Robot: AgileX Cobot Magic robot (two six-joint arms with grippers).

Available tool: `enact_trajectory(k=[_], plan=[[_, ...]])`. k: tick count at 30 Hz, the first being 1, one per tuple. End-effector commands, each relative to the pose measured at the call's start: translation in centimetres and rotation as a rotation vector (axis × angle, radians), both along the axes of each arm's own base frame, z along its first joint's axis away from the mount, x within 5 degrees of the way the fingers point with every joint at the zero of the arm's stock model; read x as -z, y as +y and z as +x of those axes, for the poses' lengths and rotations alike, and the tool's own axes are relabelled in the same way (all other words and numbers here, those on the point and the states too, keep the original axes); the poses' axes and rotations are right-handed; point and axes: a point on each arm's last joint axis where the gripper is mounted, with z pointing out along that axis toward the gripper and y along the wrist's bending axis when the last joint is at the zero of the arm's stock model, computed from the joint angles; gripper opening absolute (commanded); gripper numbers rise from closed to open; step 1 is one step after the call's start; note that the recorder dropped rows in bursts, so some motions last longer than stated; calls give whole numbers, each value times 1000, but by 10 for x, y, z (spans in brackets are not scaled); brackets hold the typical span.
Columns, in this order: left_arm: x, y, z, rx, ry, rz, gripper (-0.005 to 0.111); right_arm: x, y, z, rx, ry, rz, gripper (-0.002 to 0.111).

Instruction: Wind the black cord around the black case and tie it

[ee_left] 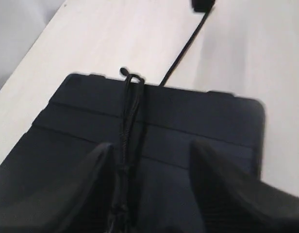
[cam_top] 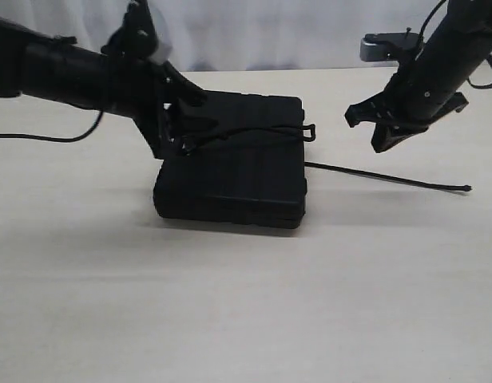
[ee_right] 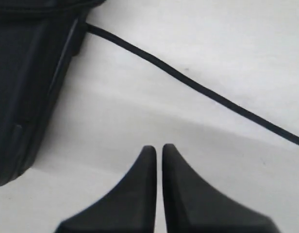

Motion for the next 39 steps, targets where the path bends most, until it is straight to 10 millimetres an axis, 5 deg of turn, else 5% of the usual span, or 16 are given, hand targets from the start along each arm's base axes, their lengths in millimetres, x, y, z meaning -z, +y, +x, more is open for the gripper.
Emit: enact_trajectory(k=[1, 5, 10, 15, 21, 25, 27, 30, 32, 34, 39], plan=[[17, -26, 17, -134, -101, 156, 56, 9, -6, -7, 30, 20, -54, 4], [10, -49, 42, -302, -202, 199, 48, 16, -8, -9, 53, 22, -59, 4], [-21, -42, 63, -536, -319, 232, 33, 5, -10, -11, 52, -18, -68, 4], [-48, -8, 81, -935, -366, 288, 15, -17, -12, -15, 80, -87, -76, 4], [-45, 47, 91, -1170, -301, 335, 0, -26, -10, -16, 105, -121, -30, 4], [-20, 57, 84, -999, -193, 249, 0, -26, -9, -16, 103, -121, -27, 4], [-14, 61, 80, -826, -59, 5, 0, -26, -9, -16, 103, -121, -27, 4], [-22, 62, 68, -300, 161, -474, 0, -26, -9, -17, 103, -119, -20, 4], [-29, 77, 75, -222, 305, -648, 0, -26, -7, -17, 92, -118, -6, 4], [-29, 84, 82, -221, 356, -569, 0, -27, -6, -16, 85, -120, 6, 4], [2, 72, 77, -154, 293, 157, 0, -27, -5, -17, 81, -121, 5, 4]])
